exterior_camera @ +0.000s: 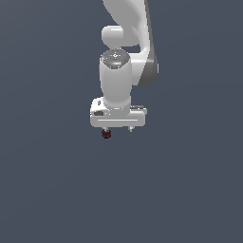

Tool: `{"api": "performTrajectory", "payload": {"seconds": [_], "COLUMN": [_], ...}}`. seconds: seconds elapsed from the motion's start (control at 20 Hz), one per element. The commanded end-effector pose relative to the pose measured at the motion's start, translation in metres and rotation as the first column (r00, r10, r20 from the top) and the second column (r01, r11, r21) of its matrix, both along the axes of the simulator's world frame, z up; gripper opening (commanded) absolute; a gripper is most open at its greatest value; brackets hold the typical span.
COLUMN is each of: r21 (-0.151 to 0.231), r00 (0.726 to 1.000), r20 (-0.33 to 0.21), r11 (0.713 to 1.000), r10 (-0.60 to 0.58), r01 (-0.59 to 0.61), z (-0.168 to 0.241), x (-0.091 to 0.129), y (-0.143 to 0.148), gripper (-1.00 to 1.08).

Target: Pick up the object and move it to a goal position.

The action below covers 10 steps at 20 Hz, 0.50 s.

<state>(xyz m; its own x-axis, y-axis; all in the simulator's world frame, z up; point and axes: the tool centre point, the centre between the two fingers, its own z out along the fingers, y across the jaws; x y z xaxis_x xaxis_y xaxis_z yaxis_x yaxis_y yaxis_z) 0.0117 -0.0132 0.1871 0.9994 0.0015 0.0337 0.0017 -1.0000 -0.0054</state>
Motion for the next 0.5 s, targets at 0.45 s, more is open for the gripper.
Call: {"api": "performTrajectory", "payload": {"seconds": [0.45], "r21": [-0.015], "r00": [0.999], "r20": [0.034], "r11": [1.0], "r10": [0.013], "r01": [-0.012], "z": [0.017], "x": [0.005], "y": [-0.011], "gripper": [1.0]}}
